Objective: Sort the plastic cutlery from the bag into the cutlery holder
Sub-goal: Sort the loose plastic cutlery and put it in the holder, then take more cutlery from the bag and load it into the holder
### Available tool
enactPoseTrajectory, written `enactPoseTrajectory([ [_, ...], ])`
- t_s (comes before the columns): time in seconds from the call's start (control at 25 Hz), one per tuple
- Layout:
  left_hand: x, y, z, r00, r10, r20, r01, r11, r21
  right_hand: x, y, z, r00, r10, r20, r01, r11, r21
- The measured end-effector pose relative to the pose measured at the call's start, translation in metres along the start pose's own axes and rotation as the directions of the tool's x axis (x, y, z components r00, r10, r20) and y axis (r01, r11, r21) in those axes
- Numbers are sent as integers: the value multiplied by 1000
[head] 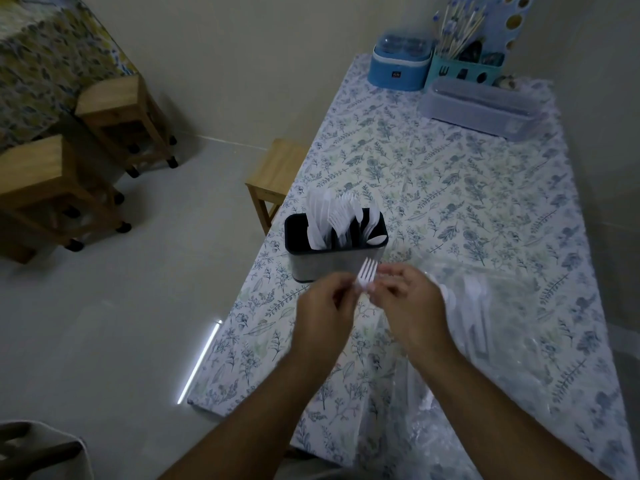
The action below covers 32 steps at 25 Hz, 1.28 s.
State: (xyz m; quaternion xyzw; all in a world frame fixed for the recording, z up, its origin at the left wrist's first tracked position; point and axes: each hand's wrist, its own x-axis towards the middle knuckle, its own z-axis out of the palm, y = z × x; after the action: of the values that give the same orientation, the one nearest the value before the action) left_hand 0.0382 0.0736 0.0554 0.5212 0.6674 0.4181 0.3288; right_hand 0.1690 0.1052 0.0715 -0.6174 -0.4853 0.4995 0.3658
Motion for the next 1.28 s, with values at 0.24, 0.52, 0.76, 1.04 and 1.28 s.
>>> enactPoseTrajectory([
  [0.24, 51, 63, -34, 938, 225, -263, -254, 963, -84, 21, -81, 2, 898, -426, -114, 432, 902, 29],
  [0.52, 60, 49, -20, 950, 225, -219, -229, 973, 5, 53, -64, 11, 917, -388, -87, 378, 919, -112],
  [0.76, 73, 48, -20, 936, 258, -237, -251, 966, 59, 62, -72, 18, 919, -379, -109, 372, 925, -79],
  [1.04, 59, 42, -24, 949, 226, -221, -195, 969, 153, 53, -41, 4, 948, -294, -121, 276, 950, -149],
  [1.28, -43, -23, 42, 881, 305, 360, -377, 914, 148, -10, 54, -53, 987, -150, -53, 125, 938, -322],
])
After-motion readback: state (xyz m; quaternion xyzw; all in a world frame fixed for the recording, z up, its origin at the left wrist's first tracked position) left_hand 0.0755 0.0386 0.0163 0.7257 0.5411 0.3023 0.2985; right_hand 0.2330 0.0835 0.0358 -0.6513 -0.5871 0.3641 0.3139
